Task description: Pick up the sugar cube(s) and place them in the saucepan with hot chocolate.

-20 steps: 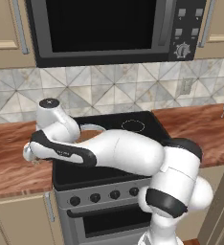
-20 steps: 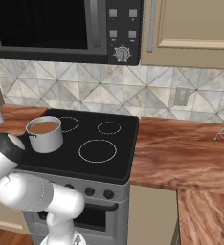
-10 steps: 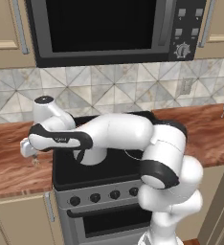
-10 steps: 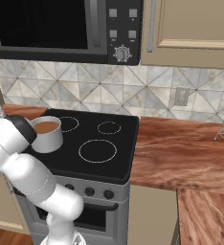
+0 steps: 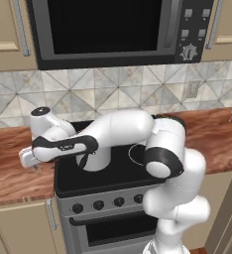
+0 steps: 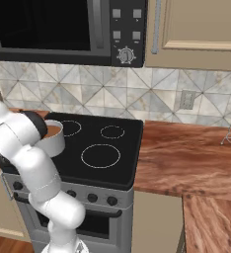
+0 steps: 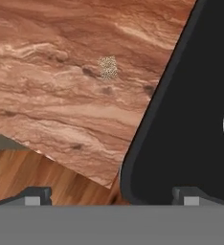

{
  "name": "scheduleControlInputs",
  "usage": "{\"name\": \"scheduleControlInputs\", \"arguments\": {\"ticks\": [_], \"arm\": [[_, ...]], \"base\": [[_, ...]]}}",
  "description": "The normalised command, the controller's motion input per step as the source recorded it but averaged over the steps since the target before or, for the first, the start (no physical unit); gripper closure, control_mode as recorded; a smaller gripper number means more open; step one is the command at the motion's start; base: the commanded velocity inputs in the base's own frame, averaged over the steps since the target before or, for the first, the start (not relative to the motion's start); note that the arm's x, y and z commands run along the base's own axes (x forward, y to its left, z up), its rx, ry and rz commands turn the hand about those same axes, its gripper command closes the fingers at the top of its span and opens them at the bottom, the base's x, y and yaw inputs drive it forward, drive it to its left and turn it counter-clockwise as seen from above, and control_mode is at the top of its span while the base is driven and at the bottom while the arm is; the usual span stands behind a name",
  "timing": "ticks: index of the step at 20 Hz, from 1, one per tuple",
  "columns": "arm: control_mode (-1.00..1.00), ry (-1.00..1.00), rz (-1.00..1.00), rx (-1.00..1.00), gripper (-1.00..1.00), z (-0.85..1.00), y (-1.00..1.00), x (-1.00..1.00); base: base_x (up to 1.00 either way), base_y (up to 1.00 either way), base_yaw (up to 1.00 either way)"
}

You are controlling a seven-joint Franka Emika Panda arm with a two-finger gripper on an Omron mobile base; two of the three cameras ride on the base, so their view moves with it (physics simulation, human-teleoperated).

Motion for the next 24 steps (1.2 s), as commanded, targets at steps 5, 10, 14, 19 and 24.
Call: {"name": "scheduleControlInputs", "arguments": {"ticks": [5, 10, 14, 19, 24], "arm": [[-1.0, 0.0, -0.09, -0.05, -1.0, -0.4, 0.01, 0.26], [-1.0, 0.0, -0.01, 0.0, -1.0, -0.11, 0.05, 0.22], [-1.0, 0.0, 0.0, 0.0, -1.0, 0.0, 0.24, 0.18], [-1.0, 0.0, 0.0, -0.03, -1.0, -0.05, 0.14, 0.21], [-1.0, 0.0, 0.0, -0.03, -1.0, -0.19, 0.0, 0.24]], "base": [[0.0, 0.0, 0.0], [0.0, 0.0, 0.0], [0.0, 0.0, 0.0], [0.0, 0.0, 0.0], [0.0, 0.0, 0.0]]}}
